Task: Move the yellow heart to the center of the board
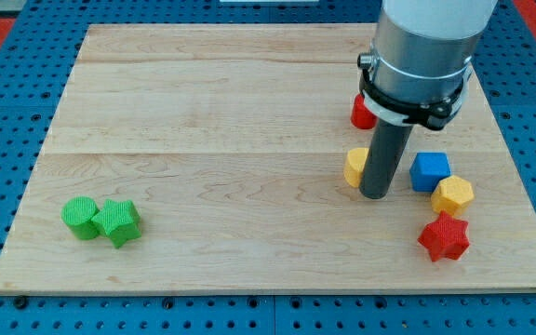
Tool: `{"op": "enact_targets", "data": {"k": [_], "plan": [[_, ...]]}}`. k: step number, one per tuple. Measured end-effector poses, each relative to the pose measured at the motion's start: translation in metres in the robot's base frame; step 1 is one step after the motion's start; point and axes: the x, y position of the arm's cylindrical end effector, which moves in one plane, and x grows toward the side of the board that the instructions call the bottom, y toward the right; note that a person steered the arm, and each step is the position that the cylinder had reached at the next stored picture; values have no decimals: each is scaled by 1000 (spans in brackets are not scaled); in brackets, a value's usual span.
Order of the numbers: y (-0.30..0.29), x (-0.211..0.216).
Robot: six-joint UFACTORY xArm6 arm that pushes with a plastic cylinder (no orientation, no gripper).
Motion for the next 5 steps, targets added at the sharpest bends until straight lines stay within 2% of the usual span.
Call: {"op": "enact_targets", "data": {"k": [5], "plan": [[16,-12]]}}
